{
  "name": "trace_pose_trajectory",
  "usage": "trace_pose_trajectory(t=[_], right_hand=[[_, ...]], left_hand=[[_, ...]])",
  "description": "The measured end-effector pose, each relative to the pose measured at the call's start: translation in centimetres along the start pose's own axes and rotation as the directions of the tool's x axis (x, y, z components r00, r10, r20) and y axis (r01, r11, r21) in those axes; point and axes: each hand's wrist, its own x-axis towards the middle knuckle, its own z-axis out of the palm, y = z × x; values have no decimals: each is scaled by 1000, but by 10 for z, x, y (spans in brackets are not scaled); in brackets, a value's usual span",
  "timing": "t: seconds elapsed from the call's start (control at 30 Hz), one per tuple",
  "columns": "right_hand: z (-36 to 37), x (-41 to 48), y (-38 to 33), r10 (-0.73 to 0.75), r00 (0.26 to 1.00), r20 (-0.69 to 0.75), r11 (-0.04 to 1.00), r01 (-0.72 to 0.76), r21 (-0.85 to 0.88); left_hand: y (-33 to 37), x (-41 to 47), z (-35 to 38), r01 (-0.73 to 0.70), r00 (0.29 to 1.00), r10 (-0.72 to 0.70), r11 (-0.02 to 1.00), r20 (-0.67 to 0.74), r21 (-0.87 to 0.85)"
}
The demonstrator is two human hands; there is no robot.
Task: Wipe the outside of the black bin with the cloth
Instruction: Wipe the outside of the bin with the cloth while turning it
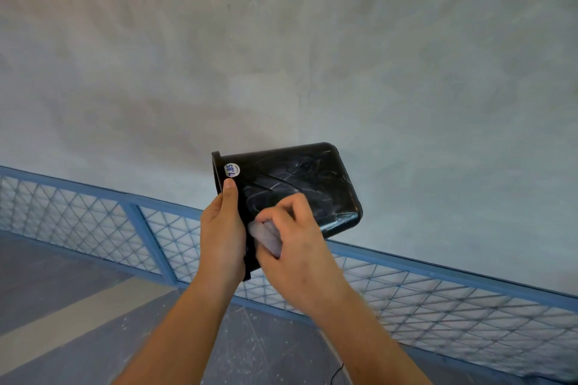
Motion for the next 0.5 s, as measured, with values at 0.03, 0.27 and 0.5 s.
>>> trace_pose_trajectory(t=[0.03,0.27,0.5], right_hand=[[5,-5,0,-17,998,55,999,19,-43],[29,0,-1,-35,998,-43,999,34,-40],[30,-12,14,-9,994,-113,998,1,-64]], left_hand=[[1,2,-1,-2,1000,2,1000,-2,-7],[-1,8,-7,-39,999,39,999,-17,5],[0,11,-10,-65,997,64,997,-30,-35]])
